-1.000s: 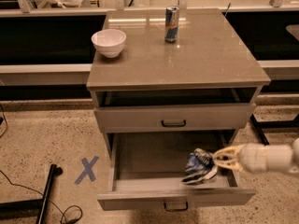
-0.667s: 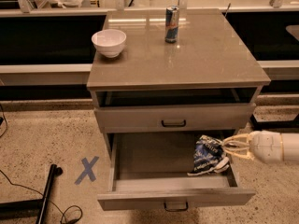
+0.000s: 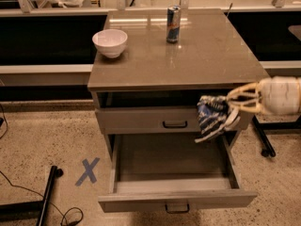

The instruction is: Pick blue chip bag from middle drawer and place on counter

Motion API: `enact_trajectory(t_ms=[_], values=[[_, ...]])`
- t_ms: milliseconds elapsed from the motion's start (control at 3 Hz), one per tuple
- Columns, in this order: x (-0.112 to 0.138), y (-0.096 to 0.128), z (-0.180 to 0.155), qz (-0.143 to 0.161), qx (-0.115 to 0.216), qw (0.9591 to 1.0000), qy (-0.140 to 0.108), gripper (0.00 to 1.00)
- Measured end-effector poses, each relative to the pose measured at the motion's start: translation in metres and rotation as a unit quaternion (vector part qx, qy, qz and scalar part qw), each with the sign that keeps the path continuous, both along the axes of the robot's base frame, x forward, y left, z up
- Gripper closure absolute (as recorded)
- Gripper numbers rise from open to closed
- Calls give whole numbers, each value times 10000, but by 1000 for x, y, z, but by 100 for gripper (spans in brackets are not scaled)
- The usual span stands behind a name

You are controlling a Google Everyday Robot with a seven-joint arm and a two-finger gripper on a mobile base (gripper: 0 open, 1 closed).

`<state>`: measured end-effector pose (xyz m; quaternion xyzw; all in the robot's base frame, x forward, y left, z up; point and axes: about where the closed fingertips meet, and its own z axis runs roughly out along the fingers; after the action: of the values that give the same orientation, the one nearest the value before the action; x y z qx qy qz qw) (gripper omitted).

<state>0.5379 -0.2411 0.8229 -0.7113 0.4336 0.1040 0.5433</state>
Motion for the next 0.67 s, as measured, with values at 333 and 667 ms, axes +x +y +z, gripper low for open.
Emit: enact_trajectory(t_ms=[333,667], values=[[23,7,51,60,-28,10000,-29,100],[57,0,85,-165,40,9998,49,100]])
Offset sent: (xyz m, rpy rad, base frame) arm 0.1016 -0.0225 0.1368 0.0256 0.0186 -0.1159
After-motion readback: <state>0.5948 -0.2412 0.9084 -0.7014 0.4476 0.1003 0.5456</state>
